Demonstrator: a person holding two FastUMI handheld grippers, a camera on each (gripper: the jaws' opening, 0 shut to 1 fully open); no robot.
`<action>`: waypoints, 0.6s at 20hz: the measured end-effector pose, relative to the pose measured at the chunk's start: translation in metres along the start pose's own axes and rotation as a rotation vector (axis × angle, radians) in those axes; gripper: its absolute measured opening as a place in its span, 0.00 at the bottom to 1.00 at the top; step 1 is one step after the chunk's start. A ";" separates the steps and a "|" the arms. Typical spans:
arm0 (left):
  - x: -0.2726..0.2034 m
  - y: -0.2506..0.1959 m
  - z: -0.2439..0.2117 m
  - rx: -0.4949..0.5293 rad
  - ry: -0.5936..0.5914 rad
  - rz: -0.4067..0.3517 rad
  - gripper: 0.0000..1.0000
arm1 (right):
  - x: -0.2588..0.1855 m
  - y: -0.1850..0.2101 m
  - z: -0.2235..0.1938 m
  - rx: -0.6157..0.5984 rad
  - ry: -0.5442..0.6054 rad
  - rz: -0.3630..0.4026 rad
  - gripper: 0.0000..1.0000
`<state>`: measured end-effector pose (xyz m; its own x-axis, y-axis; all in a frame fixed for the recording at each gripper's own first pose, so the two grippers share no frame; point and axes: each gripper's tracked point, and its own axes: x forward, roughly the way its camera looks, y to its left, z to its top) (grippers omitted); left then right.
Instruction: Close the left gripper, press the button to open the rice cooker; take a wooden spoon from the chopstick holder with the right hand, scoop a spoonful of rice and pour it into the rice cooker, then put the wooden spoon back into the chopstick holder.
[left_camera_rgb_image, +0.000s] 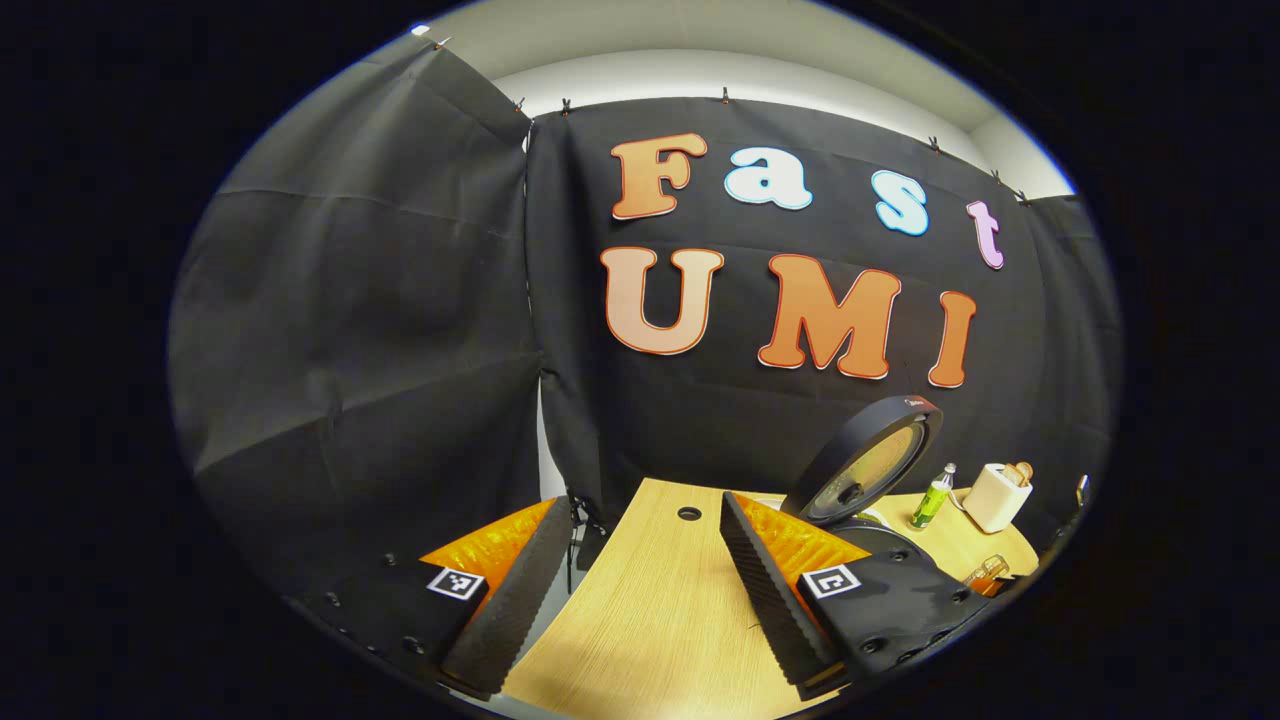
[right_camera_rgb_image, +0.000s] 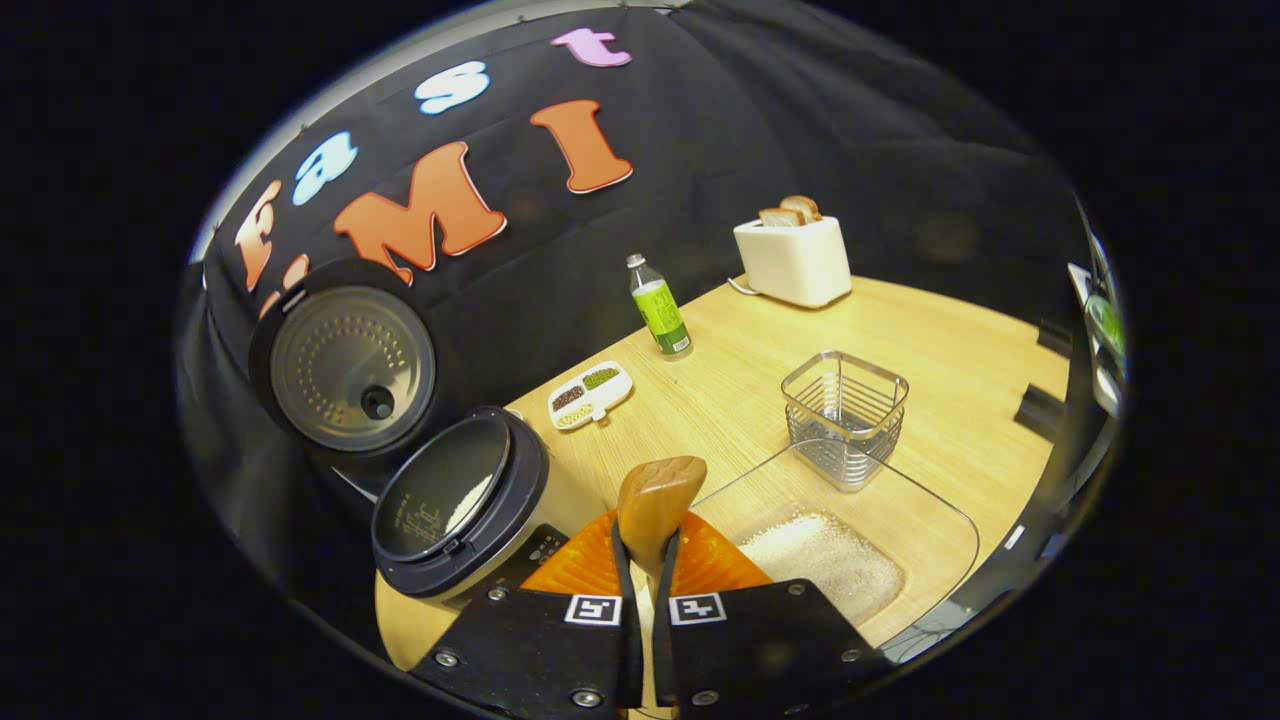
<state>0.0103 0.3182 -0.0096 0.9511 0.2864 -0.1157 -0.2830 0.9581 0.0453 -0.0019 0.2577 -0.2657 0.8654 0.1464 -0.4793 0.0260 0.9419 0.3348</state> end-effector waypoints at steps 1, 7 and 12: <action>-0.001 0.000 -0.001 -0.001 0.002 0.002 0.98 | 0.001 -0.005 0.000 0.054 0.020 0.018 0.04; 0.002 -0.012 0.000 0.001 -0.001 -0.008 0.97 | 0.000 -0.020 -0.004 0.312 0.092 0.139 0.04; 0.001 -0.030 0.002 -0.002 -0.003 -0.030 0.99 | -0.011 -0.035 0.005 0.492 0.104 0.225 0.03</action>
<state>0.0201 0.2901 -0.0094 0.9594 0.2578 -0.1140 -0.2549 0.9661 0.0402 -0.0101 0.2218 -0.2682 0.8234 0.3801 -0.4213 0.0989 0.6349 0.7662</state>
